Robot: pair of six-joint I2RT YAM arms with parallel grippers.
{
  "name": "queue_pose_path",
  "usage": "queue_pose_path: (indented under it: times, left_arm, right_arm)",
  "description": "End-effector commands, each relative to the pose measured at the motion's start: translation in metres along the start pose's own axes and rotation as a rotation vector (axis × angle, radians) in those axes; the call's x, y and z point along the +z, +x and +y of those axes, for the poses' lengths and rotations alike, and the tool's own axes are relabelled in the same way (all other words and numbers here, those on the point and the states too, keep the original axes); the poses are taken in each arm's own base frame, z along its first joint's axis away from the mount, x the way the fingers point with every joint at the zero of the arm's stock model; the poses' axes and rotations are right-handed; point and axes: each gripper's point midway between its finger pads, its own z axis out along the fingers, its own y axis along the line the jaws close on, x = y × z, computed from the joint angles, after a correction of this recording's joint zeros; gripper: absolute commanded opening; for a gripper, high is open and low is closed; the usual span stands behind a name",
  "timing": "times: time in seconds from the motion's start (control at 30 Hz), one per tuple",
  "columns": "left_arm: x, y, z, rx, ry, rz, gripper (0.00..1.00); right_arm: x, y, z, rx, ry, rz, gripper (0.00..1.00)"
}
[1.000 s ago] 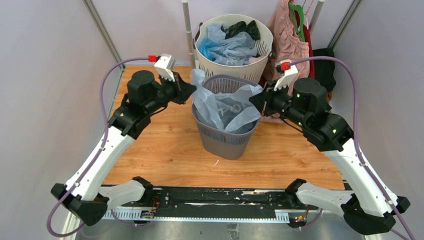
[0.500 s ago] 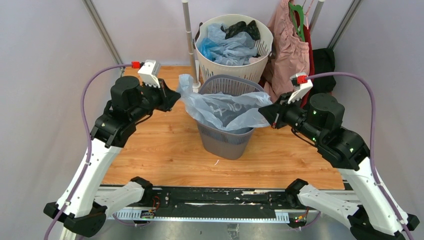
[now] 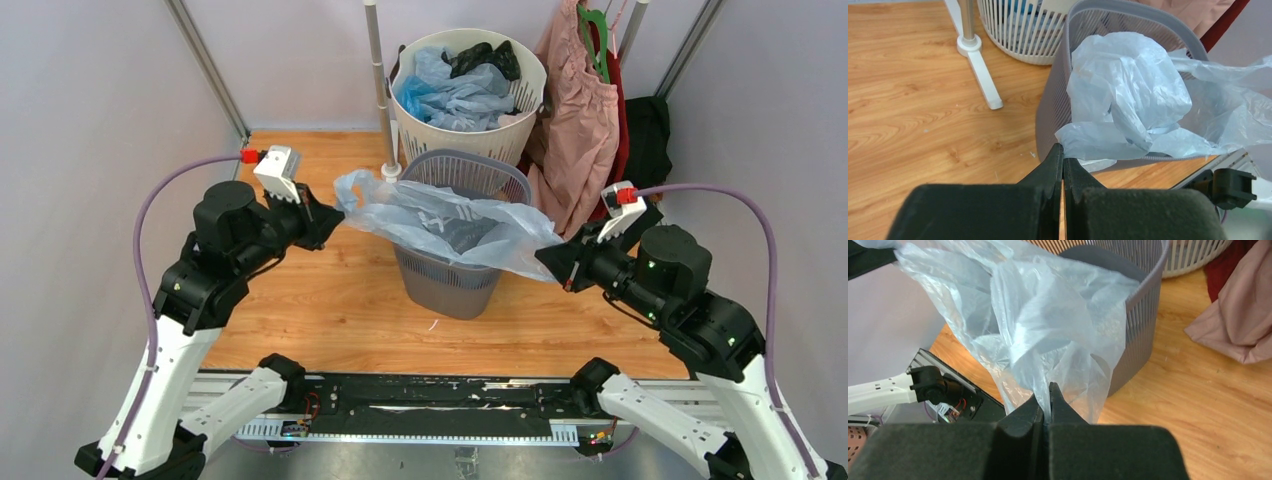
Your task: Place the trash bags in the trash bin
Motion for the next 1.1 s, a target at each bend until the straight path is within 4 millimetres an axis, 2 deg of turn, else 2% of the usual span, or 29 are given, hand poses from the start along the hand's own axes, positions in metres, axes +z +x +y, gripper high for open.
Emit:
queue_pose_path:
  times: [0.0, 0.2, 0.37, 0.7, 0.87, 1.07]
  left_arm:
    - [-0.002, 0.027, 0.01, -0.013, -0.028, 0.064, 0.0]
    - [0.001, 0.052, 0.022, -0.027, -0.063, 0.105, 0.0]
    - [0.009, 0.065, 0.03, -0.032, -0.09, 0.127, 0.0]
    - [0.046, 0.096, 0.044, -0.075, -0.112, 0.194, 0.0]
    - [0.066, 0.098, 0.048, -0.094, -0.118, 0.195, 0.0]
    - [0.091, 0.098, 0.051, -0.114, -0.122, 0.209, 0.0]
  right_arm:
    - [0.001, 0.032, -0.012, 0.042, 0.031, 0.086, 0.0]
    - [0.002, 0.064, -0.021, 0.078, 0.045, 0.138, 0.0]
    - [-0.001, 0.079, -0.028, 0.093, 0.064, 0.159, 0.0]
    - [0.01, 0.117, -0.049, 0.113, 0.123, 0.216, 0.0]
    - [0.016, 0.118, -0.067, 0.094, 0.21, 0.193, 0.0]
    - [0.02, 0.109, -0.074, 0.09, 0.253, 0.156, 0.0]
